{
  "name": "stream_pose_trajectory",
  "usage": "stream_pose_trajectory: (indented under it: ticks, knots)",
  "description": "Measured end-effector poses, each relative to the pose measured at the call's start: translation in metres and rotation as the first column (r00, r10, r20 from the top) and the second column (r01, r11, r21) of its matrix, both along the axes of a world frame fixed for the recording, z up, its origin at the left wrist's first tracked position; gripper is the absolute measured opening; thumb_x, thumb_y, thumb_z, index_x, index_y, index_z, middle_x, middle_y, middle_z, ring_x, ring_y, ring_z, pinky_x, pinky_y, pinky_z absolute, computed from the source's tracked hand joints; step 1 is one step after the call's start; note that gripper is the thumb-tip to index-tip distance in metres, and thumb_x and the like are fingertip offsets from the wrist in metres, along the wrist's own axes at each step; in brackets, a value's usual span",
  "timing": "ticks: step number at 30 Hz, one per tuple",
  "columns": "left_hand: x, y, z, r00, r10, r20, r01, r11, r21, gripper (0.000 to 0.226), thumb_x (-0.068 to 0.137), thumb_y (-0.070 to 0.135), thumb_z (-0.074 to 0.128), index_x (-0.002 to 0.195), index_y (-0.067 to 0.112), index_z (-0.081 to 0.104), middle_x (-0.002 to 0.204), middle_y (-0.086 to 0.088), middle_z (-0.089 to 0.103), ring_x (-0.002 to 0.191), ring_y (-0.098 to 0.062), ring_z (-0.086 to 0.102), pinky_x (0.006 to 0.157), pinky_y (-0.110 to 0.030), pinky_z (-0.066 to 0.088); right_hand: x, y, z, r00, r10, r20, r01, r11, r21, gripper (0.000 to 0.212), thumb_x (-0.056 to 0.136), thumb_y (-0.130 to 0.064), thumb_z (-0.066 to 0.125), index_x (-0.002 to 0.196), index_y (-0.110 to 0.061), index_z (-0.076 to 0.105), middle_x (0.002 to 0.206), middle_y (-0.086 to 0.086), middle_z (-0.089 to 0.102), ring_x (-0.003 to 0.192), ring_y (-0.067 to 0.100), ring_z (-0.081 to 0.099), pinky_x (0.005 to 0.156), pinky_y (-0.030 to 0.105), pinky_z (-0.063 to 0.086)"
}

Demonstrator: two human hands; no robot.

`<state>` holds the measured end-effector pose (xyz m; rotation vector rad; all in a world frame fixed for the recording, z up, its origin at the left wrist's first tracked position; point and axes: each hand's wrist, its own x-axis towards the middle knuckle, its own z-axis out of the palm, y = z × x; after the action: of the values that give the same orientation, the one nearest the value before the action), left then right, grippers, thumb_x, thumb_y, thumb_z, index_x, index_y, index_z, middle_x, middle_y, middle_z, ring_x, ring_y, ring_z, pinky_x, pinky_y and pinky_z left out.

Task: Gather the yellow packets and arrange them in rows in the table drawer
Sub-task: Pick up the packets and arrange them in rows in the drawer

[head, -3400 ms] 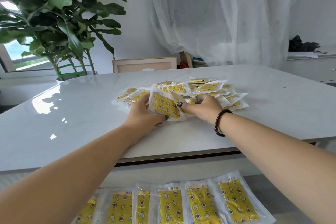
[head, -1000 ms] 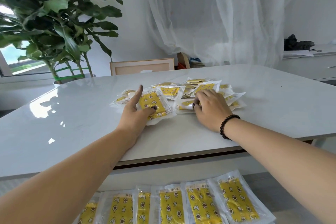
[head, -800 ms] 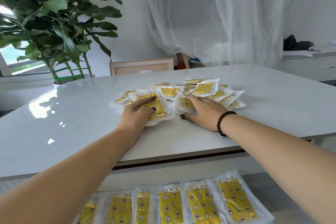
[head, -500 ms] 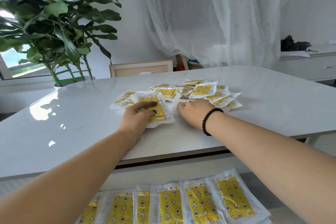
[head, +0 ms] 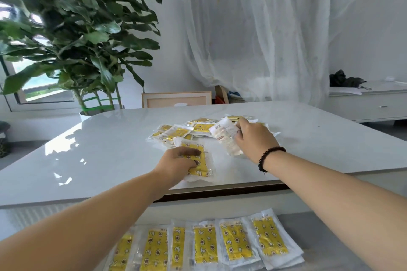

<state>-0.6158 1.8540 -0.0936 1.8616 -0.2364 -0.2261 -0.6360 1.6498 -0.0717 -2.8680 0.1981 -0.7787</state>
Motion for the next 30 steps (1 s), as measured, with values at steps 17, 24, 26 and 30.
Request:
stream_pose_trajectory:
  ticks: [17, 24, 26, 30]
  knots:
    - [-0.132, 0.073, 0.052, 0.976, -0.046, -0.214, 0.014, 0.989, -0.146, 0.057, 0.094, 0.060, 0.036, 0.100, 0.019, 0.075, 0.099, -0.013, 0.074, 0.088, -0.027, 0.062, 0.081, -0.037, 0.050, -0.149, 0.114, 0.038, 0.907, 0.280, 0.315, -0.402, 0.798, 0.449, 0.008, 0.088, -0.014, 0.052, 0.084, -0.009, 0.056, 0.071, 0.016, 0.062, 0.054, 0.022, 0.051, 0.052, 0.032, 0.044]
    - [-0.162, 0.078, 0.057, 0.975, -0.114, -0.192, 0.040, 0.936, -0.351, 0.046, 0.096, 0.051, 0.041, 0.085, 0.015, 0.066, 0.070, -0.006, 0.063, 0.058, -0.017, 0.055, 0.061, -0.029, 0.044, -0.186, 0.135, 0.026, 0.814, 0.539, 0.218, -0.580, 0.732, 0.357, 0.029, 0.086, -0.035, 0.053, 0.109, -0.025, 0.068, 0.111, -0.023, 0.058, 0.111, -0.004, 0.050, 0.094, 0.009, 0.038]
    - [-0.163, 0.078, 0.056, 0.981, -0.093, -0.169, 0.025, 0.929, -0.369, 0.036, 0.099, 0.037, 0.041, 0.086, 0.012, 0.064, 0.067, -0.006, 0.062, 0.057, -0.017, 0.054, 0.064, -0.030, 0.043, -0.184, 0.134, 0.028, 0.817, 0.524, 0.240, -0.576, 0.755, 0.313, 0.023, 0.088, -0.029, 0.060, 0.109, -0.023, 0.069, 0.115, -0.020, 0.057, 0.116, -0.006, 0.044, 0.097, 0.003, 0.029]
    - [-0.164, 0.080, 0.054, 0.993, -0.096, -0.068, 0.067, 0.936, -0.346, 0.031, 0.099, 0.024, 0.045, 0.100, 0.003, 0.067, 0.088, -0.016, 0.069, 0.079, -0.026, 0.064, 0.075, -0.036, 0.052, -0.180, 0.125, 0.036, 0.871, 0.391, 0.299, -0.471, 0.837, 0.279, 0.035, 0.079, -0.027, 0.075, 0.111, -0.029, 0.062, 0.112, -0.019, 0.049, 0.112, -0.003, 0.039, 0.091, 0.004, 0.026]
